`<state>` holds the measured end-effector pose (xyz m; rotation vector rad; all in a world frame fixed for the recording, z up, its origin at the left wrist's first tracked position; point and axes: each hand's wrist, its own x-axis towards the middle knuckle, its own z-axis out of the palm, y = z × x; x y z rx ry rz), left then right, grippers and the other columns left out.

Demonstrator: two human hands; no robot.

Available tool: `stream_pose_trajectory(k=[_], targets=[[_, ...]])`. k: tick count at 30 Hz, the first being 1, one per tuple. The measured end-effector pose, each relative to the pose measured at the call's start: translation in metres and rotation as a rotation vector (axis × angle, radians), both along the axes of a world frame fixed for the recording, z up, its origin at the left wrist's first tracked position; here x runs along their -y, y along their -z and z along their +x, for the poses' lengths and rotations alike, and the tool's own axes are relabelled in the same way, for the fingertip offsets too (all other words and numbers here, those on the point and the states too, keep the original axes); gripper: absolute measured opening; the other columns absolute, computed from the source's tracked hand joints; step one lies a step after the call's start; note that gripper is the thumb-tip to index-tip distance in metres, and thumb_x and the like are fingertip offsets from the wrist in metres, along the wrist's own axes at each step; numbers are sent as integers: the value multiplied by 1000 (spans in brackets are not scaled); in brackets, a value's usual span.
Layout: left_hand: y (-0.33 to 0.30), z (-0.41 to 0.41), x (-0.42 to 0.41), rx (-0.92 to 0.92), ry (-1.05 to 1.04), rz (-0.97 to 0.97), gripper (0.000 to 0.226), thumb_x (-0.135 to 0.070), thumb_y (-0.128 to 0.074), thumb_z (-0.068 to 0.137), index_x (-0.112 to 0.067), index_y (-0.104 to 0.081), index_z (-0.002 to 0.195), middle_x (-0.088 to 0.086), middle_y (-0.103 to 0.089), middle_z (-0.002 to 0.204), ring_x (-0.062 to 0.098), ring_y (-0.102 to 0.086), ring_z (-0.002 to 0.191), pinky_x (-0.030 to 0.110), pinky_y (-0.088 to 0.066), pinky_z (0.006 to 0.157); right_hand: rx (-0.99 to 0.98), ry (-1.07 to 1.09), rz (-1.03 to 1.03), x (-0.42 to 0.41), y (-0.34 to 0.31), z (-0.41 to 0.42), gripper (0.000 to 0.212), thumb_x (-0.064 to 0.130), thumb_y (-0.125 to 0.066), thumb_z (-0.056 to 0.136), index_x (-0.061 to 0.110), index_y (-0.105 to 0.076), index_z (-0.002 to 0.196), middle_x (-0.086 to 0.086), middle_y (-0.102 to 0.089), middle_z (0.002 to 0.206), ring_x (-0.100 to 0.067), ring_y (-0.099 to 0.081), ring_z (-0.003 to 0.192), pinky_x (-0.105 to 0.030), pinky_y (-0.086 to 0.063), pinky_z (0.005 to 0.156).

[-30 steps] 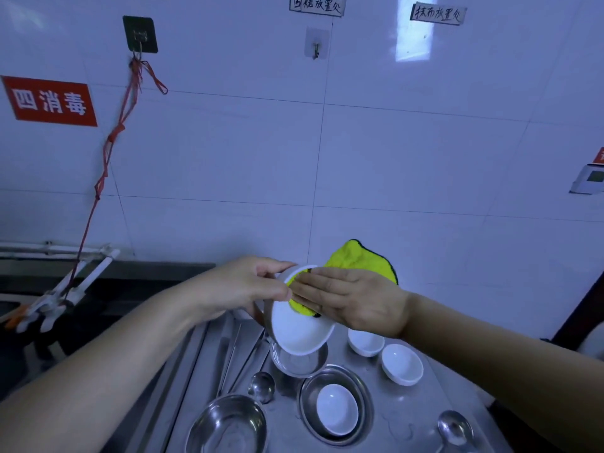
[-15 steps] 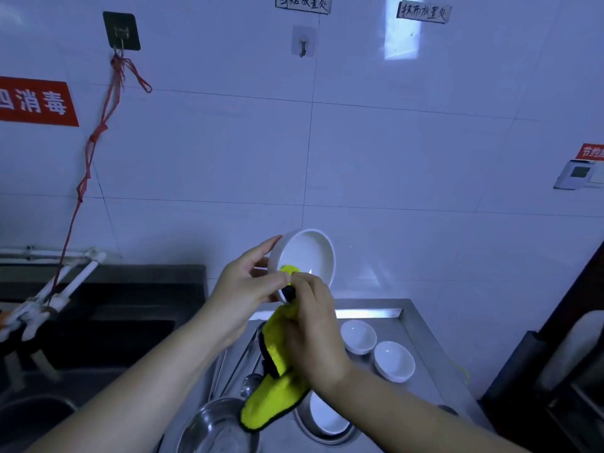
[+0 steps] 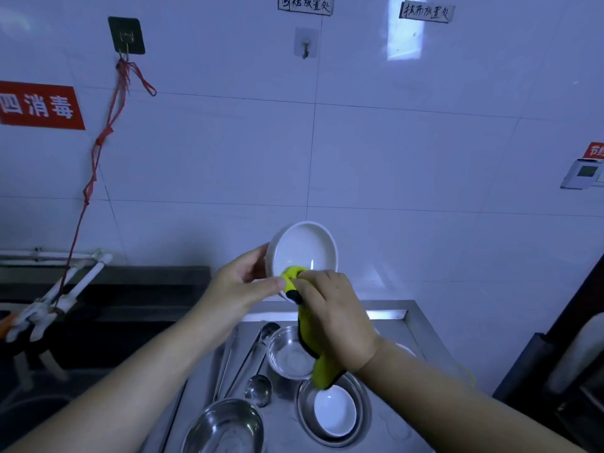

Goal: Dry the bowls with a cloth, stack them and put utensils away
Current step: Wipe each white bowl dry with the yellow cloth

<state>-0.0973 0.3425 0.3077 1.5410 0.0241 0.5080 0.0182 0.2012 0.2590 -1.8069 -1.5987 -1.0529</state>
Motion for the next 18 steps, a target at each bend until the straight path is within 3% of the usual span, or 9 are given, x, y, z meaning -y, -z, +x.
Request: stream_pose_trajectory(k=[4, 7, 10, 14, 16, 18], targets=[[-4, -1, 5, -1, -20, 43, 48, -28, -68, 62, -31, -69, 110, 12, -70, 107, 17, -64, 96, 31, -51, 88, -126, -63, 64, -3, 1, -15, 36, 7, -52, 81, 16, -50, 116, -8, -62, 105, -24, -53, 86, -33, -40, 73], [-14, -3, -9, -88, 39, 141, 49, -26, -68, 58, -24, -72, 106, 17, -69, 107, 20, -62, 95, 36, -48, 90, 138, -123, -132, 12, -4, 11, 32, 8, -61, 86, 14, -51, 115, -8, -60, 110, -28, -55, 91, -34, -43, 81], [-24, -3, -20, -238, 186, 274, 48, -26, -68, 57, -17, -73, 103, 12, -68, 102, 18, -61, 94, 33, -48, 89, 488, -202, -242, 23, -16, 37, 14, 8, -59, 91, 13, -57, 104, -8, -66, 99, -28, -59, 89, -35, -47, 85], [-27, 1, -21, -296, 139, 337, 48, -26, -69, 66, -19, -68, 113, 1, -70, 113, 11, -64, 106, 25, -47, 97, 464, -176, -246, 23, -19, 46, 11, 4, -57, 90, 14, -63, 90, -7, -65, 90, -27, -59, 81, -33, -46, 80], [-22, -1, -21, -230, -30, 562, 61, -40, -67, 69, -29, -54, 128, -14, -64, 116, 0, -59, 108, 27, -45, 101, 397, -143, -250, 25, -14, 50, 15, 2, -65, 82, 15, -61, 90, -6, -63, 91, -27, -56, 80, -33, -45, 79], [-18, -7, -22, -65, -276, 1142, 59, -46, -52, 77, -30, -52, 133, -12, -59, 122, 5, -51, 113, 29, -49, 94, 329, -124, -231, 29, -13, 52, 24, 2, -68, 78, 17, -57, 92, -5, -63, 93, -25, -52, 79, -32, -44, 77]])
